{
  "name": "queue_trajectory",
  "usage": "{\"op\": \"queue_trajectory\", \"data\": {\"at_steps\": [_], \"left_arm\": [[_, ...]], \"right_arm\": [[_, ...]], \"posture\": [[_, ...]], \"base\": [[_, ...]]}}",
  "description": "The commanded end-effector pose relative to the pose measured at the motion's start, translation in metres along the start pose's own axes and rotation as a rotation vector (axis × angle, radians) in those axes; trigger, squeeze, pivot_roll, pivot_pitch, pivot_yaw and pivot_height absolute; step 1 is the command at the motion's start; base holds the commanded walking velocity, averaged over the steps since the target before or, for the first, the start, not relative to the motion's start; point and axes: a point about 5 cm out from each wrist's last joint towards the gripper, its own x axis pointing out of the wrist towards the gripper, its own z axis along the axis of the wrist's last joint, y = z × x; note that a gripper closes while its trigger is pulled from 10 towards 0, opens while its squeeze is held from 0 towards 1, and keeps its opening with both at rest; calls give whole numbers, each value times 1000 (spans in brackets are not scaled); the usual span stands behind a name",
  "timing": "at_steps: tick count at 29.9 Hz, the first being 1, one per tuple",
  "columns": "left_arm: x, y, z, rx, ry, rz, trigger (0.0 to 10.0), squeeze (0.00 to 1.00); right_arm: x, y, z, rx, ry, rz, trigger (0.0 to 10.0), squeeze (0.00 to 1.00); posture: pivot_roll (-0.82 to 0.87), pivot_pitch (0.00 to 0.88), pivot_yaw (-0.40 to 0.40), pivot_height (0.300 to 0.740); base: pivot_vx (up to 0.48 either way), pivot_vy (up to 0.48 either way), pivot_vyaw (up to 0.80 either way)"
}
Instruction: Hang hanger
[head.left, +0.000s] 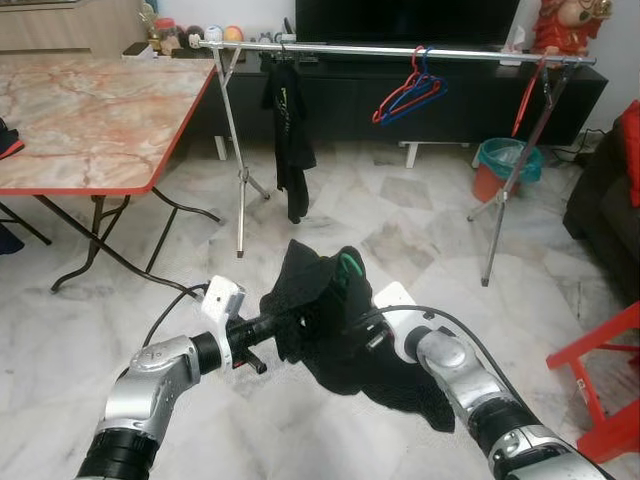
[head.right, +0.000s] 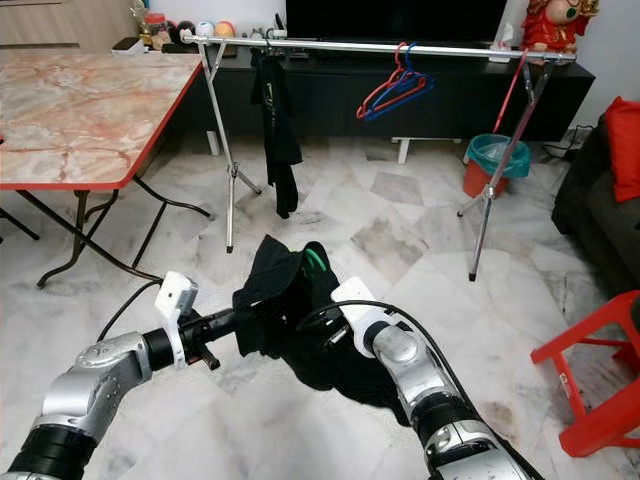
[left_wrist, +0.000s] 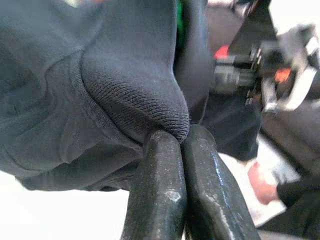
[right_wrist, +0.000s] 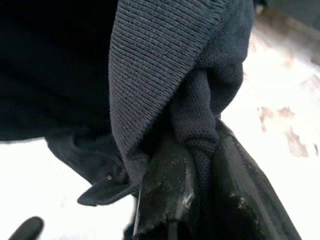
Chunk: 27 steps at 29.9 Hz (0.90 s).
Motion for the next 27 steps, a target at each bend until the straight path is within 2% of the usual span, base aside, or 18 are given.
{"op": "queue_trajectory", "data": {"at_steps": [1, 3, 6, 11, 12, 13, 17, 19, 24, 27], "left_arm": [[0, 1, 0, 33, 8, 15, 10000, 0], [0, 1, -1, 37, 31, 12, 10000, 0], [0, 9, -5, 54, 65, 95, 10000, 0], [-2, 10, -15, 59, 113, 89, 10000, 0], [-4, 8, -20, 60, 142, 75, 10000, 0], [-8, 6, -31, 72, 205, 54, 10000, 0], [-12, 7, -41, 86, 264, 65, 10000, 0], [-15, 7, -49, 118, 319, 60, 10000, 0], [-13, 7, -53, 150, 348, 73, 10000, 0], [-8, 16, -44, 182, 286, 191, 10000, 0]], "right_arm": [[1, -3, 16, 3, -102, -25, 10000, 0], [-1, -4, 18, 12, -138, -38, 10000, 0], [-3, -3, 24, 70, -208, 19, 10000, 0], [-6, -12, 30, 124, -259, -16, 10000, 0], [-7, -15, 32, 136, -274, -29, 10000, 0], [-9, -21, 35, 187, -312, -51, 10000, 0], [-10, -24, 40, 225, -350, -50, 10000, 0], [-11, -25, 45, 242, -384, -43, 10000, 0], [-9, -24, 48, 259, -396, -23, 10000, 0], [-9, -20, 50, 280, -411, 30, 10000, 0]], "posture": [[-2, 0, 18, 740], [4, 0, 20, 740], [2, 0, 25, 740], [-4, 0, 29, 740], [-6, 0, 30, 740], [-6, 0, 30, 740], [-4, 0, 28, 740], [-3, 0, 24, 740], [3, 0, 20, 740], [3, 0, 19, 740]], "base": [[0, 0, 0], [0, 0, 0], [0, 0, 0], [0, 0, 0], [0, 0, 0], [0, 0, 0], [0, 0, 0], [0, 0, 0], [0, 0, 0], [0, 0, 0]]}}
